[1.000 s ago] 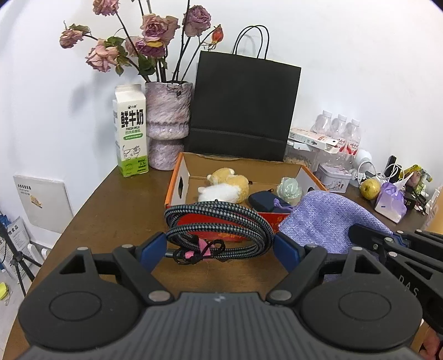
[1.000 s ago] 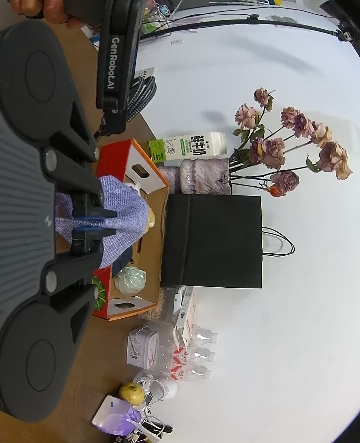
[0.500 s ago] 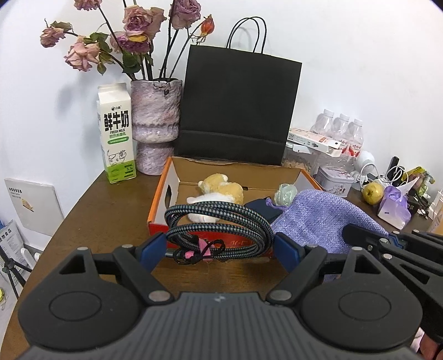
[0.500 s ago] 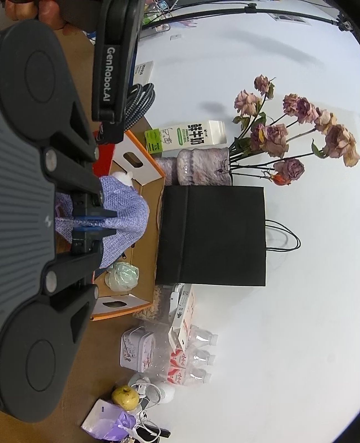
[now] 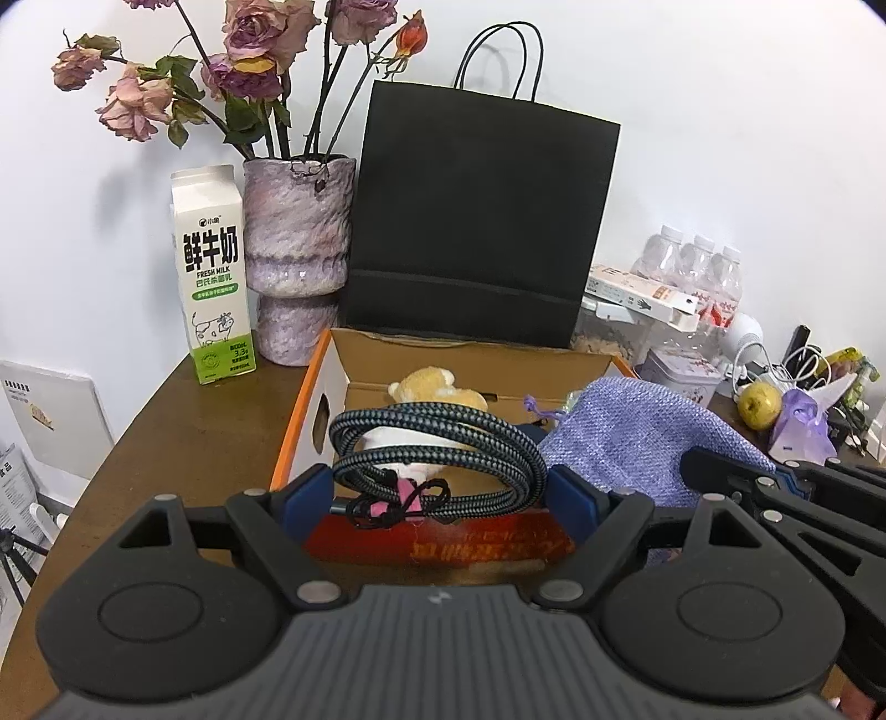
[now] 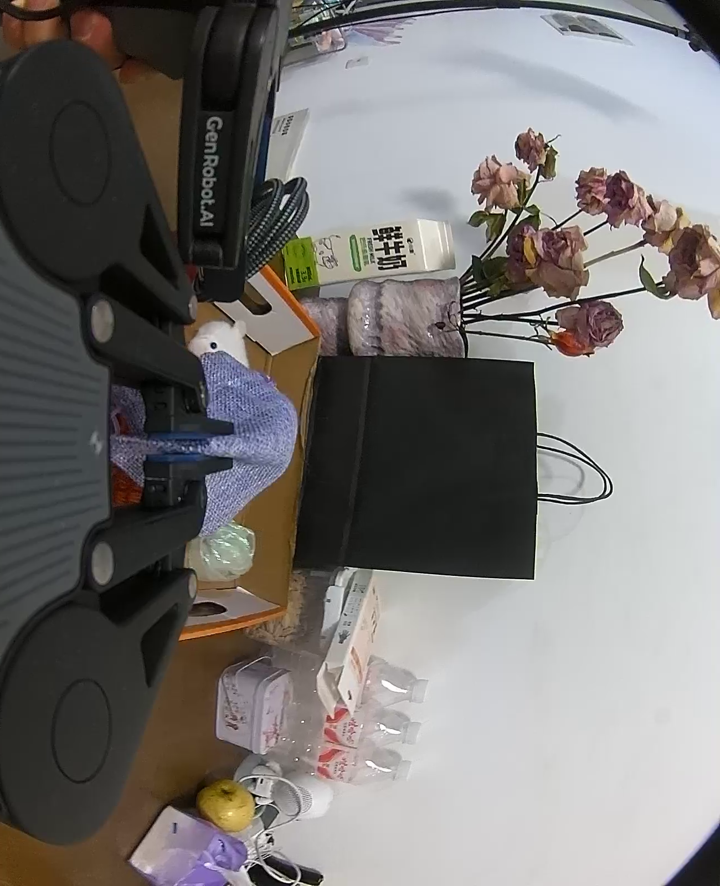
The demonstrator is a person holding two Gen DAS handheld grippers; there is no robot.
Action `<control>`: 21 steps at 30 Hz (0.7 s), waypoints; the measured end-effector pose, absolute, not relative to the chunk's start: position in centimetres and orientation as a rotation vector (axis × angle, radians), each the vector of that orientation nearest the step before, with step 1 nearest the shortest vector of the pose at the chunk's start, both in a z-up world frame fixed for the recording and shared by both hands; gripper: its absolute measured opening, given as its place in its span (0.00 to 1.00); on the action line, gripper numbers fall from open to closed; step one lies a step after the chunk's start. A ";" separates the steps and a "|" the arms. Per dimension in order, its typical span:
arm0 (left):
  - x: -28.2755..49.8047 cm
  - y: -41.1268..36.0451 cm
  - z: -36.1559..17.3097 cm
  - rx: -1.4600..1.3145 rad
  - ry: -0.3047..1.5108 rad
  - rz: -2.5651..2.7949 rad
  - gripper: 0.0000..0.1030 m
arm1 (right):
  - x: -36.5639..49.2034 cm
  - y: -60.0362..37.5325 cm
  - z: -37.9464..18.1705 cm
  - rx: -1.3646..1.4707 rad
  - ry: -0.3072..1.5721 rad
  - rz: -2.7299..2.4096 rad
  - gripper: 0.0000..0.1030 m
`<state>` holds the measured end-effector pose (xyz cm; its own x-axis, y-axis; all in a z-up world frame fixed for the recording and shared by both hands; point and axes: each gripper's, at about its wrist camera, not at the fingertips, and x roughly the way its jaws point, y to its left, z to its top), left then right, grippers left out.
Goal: Organize objects
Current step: 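Lower the cable with the left gripper while the right gripper lowers the pouch into the box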
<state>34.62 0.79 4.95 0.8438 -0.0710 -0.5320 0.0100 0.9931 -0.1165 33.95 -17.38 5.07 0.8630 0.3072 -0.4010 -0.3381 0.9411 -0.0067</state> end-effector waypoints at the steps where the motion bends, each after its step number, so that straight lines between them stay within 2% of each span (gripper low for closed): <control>1: 34.9 0.8 4.9 -0.111 0.565 -0.043 0.82 | 34.3 -17.3 5.1 -0.080 0.407 0.337 0.04; 21: 41.8 1.3 5.0 -0.150 0.531 -0.060 0.82 | 41.0 -15.7 4.4 -0.109 0.426 0.303 0.04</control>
<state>41.82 1.32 4.99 0.8609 -0.0957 -0.4997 0.0183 0.9873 -0.1575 40.98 -15.67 4.37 0.8668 0.2656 -0.4220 -0.3111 0.9495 -0.0414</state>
